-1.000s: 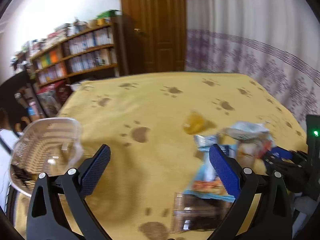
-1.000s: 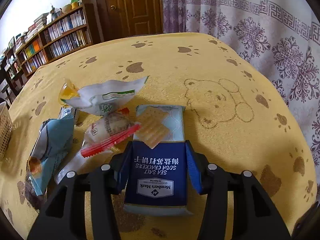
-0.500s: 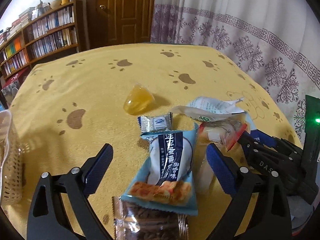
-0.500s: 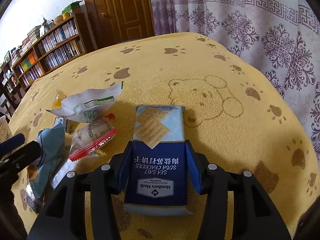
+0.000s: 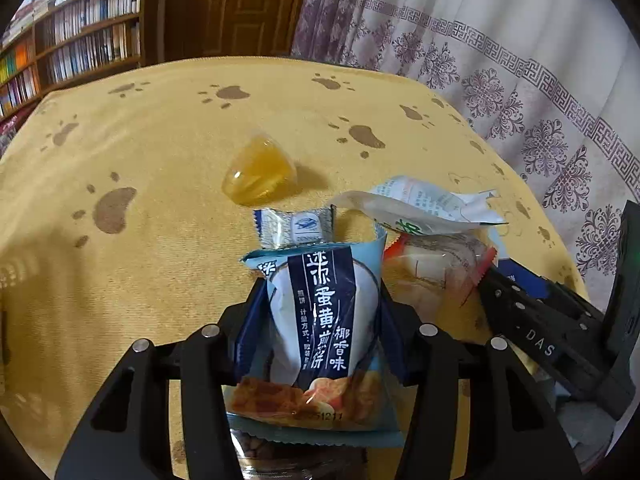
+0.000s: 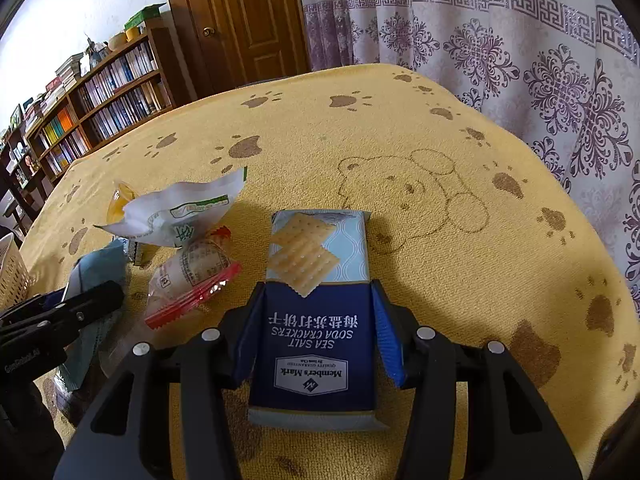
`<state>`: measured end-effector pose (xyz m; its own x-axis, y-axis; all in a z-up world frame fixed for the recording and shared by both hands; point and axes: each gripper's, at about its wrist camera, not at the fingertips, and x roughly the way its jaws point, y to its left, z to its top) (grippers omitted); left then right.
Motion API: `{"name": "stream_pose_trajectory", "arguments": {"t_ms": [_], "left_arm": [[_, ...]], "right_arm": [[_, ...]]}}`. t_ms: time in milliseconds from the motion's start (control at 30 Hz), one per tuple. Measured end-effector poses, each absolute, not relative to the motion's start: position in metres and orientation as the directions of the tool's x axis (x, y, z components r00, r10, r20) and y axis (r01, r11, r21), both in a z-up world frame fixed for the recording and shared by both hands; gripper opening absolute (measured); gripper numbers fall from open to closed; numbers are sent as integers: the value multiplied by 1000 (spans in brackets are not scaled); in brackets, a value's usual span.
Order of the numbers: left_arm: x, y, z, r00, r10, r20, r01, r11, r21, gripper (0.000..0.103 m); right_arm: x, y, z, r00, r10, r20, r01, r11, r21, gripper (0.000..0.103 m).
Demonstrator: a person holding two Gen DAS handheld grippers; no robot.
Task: Organize snacks
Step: 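Grasp the blue chip bag with the left gripper, then lower the blue chip bag into the white basket and open the left gripper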
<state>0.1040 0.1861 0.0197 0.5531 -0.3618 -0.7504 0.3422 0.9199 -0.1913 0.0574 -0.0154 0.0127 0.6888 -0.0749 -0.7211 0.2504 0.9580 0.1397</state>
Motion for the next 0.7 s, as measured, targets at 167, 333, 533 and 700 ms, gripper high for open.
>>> {"name": "stream_pose_trajectory", "arguments": {"t_ms": [167, 333, 533, 700], "left_arm": [[98, 198, 31, 587, -349, -730, 315, 930, -192, 53], [92, 212, 46, 633, -313, -708, 276, 946, -172, 53], [81, 235, 71, 708, -250, -660, 213, 967, -138, 52], [73, 263, 96, 771, -183, -609, 137, 983, -121, 52]], "right_arm": [[58, -16, 13, 689, -76, -721, 251, 958, 139, 51], [58, -16, 13, 689, -74, -721, 250, 958, 140, 51], [58, -15, 13, 690, -73, -721, 250, 958, 142, 51], [58, -15, 13, 690, -73, -720, 250, 958, 142, 51]]}}
